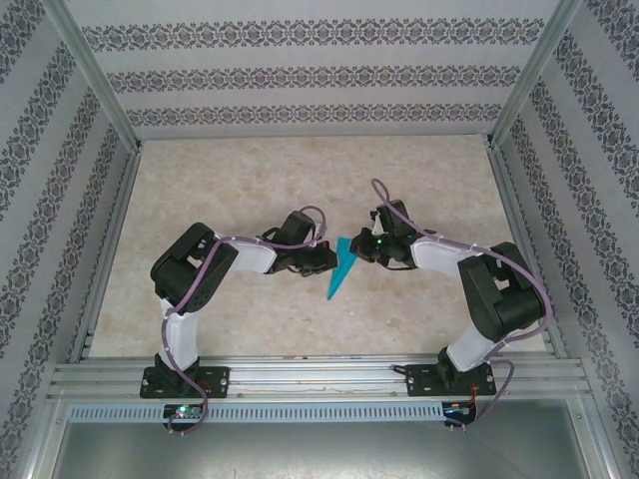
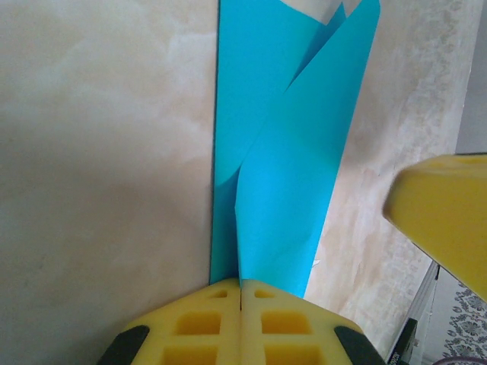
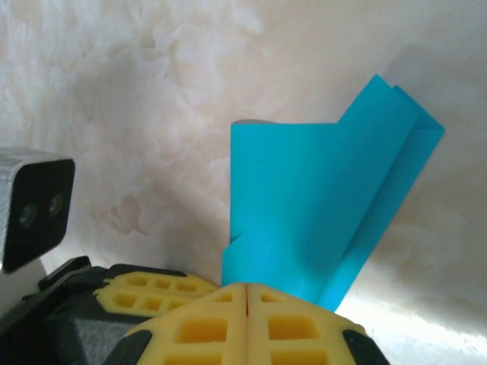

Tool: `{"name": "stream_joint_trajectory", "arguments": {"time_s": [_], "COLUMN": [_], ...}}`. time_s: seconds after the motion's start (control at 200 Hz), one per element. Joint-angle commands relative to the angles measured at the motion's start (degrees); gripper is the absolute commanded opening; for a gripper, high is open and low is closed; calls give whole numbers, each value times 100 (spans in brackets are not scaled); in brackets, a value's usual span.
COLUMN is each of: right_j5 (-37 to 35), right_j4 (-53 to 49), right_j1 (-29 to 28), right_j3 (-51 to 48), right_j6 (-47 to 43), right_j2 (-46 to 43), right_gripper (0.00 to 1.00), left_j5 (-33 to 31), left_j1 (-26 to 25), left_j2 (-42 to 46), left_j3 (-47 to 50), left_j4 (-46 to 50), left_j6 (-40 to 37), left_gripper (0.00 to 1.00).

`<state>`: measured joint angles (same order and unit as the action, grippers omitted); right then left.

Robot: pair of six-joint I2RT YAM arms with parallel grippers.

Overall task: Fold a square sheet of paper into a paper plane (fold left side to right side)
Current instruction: Fold the wing for the fifth time at the center of the table.

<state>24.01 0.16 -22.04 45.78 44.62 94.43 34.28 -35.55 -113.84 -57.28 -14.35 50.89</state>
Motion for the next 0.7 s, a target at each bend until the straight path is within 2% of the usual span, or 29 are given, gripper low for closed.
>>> {"name": "stream_joint_trajectory", "arguments": {"time_s": [0.0, 0.694], "right_j5": [27, -232], "right_j4": [-94, -421], "right_j1": [-94, -116], "right_j3": [173, 169], "right_j6": [-105, -261], "right_j2": [210, 495], "right_gripper": [2, 1], "left_j5": [-462, -444], "left_j1": [-31, -31], "left_j2": [-417, -507], "left_j3": [-9, -55], "left_j4": [345, 398], "left_j6": [-232, -163], "left_gripper": [3, 0]}}
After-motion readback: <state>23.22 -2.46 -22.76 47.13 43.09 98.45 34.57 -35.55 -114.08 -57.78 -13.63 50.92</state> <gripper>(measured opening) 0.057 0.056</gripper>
